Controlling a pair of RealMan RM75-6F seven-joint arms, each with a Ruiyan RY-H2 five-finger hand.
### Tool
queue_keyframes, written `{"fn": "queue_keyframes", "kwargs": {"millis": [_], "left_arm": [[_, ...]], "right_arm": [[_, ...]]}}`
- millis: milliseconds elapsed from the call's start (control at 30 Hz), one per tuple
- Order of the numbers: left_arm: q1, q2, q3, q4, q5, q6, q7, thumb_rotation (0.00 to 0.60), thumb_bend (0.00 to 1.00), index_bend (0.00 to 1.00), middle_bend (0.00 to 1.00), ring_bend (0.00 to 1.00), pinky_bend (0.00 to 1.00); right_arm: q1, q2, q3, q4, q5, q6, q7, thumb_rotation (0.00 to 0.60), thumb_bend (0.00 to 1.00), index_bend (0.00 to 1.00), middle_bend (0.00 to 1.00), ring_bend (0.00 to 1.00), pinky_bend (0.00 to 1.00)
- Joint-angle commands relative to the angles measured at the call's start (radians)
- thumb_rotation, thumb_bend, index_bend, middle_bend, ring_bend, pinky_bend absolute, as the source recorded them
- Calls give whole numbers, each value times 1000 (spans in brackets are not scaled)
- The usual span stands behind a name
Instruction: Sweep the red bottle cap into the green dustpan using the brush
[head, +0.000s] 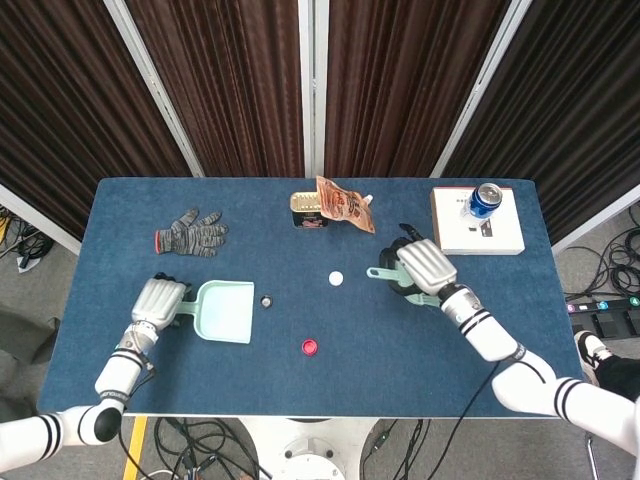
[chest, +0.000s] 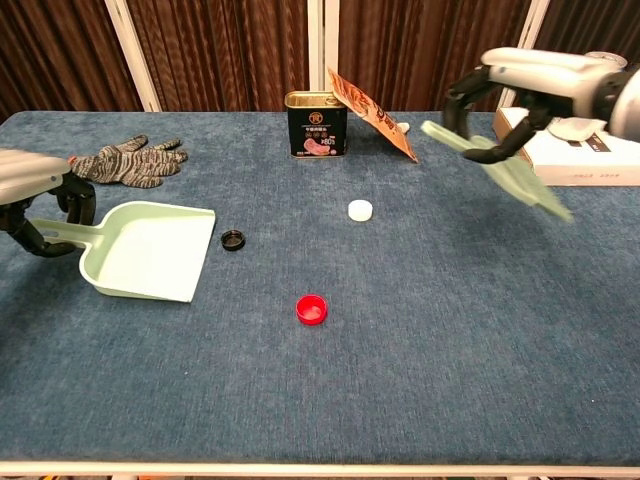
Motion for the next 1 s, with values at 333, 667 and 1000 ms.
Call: {"fn": "queue_keyframes", "kwargs": {"millis": [333,667,1000], "left_arm": [[-67,-14,-32,24,-65,-65,26,600,347,511,471,329,230],[-129,-30,-50,33,-139,-103,53,600,348,511,471,328,231],[-167,-57,-48,18,-157,-104,58,600,347,511,471,329,230]], "right_arm": [[190,-273,-87,436,-230,48,412,600,585,776,637,280,39],[277,-415,-130,623,-266,58,548,600,585,789,645,280,39],[307,-500,-180,729,-287,101,669,600,588,807,657,292,48]]}}
